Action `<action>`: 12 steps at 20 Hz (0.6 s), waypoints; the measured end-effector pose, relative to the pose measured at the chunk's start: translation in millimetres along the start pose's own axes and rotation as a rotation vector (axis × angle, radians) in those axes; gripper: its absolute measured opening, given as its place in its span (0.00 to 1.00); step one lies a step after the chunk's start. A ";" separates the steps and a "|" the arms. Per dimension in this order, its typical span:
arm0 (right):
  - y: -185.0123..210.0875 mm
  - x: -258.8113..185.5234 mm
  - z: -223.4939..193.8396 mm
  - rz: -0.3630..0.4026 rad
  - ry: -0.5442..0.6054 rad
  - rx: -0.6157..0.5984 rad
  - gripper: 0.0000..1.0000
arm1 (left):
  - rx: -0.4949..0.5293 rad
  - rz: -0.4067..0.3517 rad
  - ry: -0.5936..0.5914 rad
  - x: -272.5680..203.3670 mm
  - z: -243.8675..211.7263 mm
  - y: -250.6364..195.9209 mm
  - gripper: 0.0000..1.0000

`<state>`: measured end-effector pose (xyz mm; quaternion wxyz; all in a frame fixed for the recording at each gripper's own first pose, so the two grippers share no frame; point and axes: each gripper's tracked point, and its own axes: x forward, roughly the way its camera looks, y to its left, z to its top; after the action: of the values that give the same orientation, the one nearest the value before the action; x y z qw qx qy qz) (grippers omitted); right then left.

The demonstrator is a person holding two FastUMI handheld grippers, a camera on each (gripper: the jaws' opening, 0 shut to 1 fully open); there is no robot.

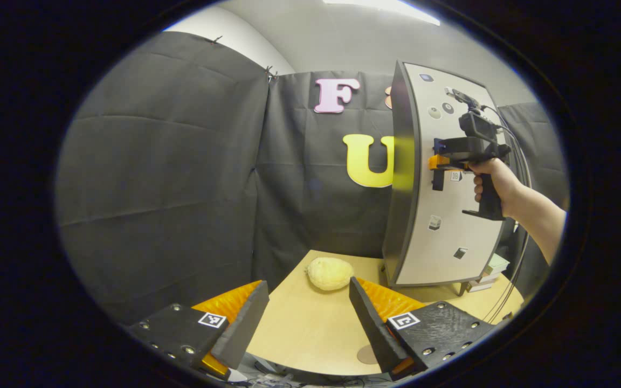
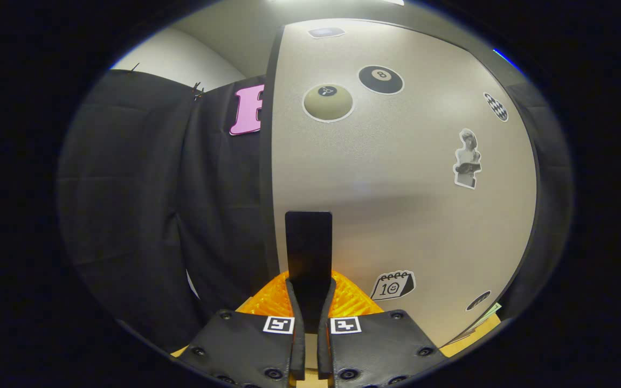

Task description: Open the cabinet door with the right hand, grasp the bottle in the cabinet with the left hand and place it on the coaster, then close the cabinet door with the right hand.

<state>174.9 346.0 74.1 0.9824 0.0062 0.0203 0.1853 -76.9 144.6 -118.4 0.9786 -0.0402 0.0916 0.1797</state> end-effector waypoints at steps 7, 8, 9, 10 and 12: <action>5.2 -46.6 3.0 0.109 -0.006 0.000 0.08 | 0.013 0.018 -0.025 -11.9 7.4 -7.3 0.93; 4.0 -52.2 1.4 0.124 0.000 -0.001 0.08 | 0.010 0.016 -0.023 -13.4 6.0 -7.0 0.89; 2.7 -57.3 1.3 0.138 0.004 -0.003 0.10 | 0.013 0.017 -0.023 -13.7 6.8 -6.6 0.89; 1.6 -64.1 0.1 0.151 0.009 -0.008 0.10 | 0.020 0.019 -0.028 -14.6 7.3 -6.3 0.89; 0.3 -77.9 -0.2 0.170 0.010 -0.015 0.10 | 0.033 0.021 -0.039 -15.8 10.9 -8.8 0.93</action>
<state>102.3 317.8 76.8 0.9630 -0.0006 0.0232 0.2684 -86.5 132.2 -104.2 0.9788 -0.0197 0.0756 0.1894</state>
